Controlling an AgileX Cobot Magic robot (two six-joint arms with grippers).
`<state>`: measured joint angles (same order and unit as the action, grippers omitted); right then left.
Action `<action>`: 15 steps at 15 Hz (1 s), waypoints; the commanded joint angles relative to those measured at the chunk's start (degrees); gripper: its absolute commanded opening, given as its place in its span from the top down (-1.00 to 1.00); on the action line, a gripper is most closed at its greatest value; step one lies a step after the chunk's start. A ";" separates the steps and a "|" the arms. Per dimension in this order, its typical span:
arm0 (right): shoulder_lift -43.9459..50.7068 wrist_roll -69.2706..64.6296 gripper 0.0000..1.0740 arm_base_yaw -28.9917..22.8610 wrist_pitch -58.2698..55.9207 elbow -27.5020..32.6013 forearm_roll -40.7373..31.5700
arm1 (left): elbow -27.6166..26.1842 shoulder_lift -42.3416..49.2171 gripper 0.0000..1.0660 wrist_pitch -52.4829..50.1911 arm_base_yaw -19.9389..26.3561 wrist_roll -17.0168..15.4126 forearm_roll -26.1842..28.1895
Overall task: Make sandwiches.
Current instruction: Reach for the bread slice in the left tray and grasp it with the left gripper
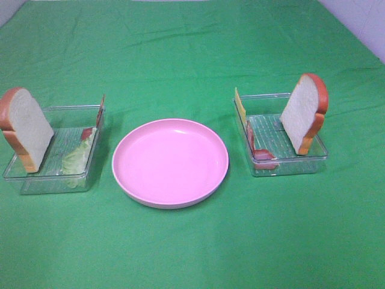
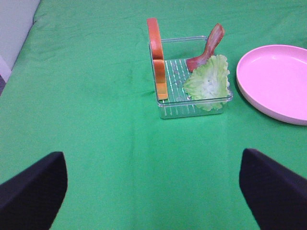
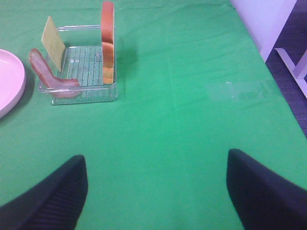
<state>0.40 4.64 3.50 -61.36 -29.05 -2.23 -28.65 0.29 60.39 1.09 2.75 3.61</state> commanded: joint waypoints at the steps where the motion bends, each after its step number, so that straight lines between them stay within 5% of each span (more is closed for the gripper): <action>1: 0.74 -0.57 -0.41 0.17 0.74 0.17 0.17 | 0.11 1.26 -0.72 -0.63 0.06 0.23 0.63; 15: 0.74 -0.57 -0.41 0.17 0.74 0.17 0.17 | 0.11 1.26 -0.72 -0.63 0.06 0.29 0.52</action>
<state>0.40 4.64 3.50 -61.36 -29.05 -2.23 -28.65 0.29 60.39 1.09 2.75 3.61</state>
